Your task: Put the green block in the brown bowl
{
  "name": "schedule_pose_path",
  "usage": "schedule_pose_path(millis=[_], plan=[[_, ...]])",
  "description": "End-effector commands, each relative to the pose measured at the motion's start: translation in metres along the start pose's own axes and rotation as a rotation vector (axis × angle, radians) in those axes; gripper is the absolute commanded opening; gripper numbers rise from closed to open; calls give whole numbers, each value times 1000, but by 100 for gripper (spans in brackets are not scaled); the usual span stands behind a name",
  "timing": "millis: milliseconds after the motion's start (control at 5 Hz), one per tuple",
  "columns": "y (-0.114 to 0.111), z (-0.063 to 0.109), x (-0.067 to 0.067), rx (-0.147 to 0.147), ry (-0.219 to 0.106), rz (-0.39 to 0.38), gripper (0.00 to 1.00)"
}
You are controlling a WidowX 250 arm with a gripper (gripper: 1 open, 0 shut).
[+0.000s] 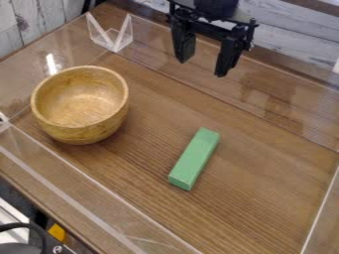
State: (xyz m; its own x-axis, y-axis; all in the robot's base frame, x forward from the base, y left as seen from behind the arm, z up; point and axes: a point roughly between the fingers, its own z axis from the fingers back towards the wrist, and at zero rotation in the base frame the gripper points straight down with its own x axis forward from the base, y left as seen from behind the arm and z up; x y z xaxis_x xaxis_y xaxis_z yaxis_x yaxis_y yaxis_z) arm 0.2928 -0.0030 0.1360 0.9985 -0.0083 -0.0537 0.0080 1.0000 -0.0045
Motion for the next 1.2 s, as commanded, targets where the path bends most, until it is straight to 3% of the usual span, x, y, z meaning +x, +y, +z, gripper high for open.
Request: schedule_pose_path(millis=[0,200,400,1000], plan=[[-1,-7,-3,-2,20,5,100],[-4,-19,-22,-7,49,25,100],[-11,-30,-36,-5,58,52,100],[-24,-50,-50,1,80,88,100]])
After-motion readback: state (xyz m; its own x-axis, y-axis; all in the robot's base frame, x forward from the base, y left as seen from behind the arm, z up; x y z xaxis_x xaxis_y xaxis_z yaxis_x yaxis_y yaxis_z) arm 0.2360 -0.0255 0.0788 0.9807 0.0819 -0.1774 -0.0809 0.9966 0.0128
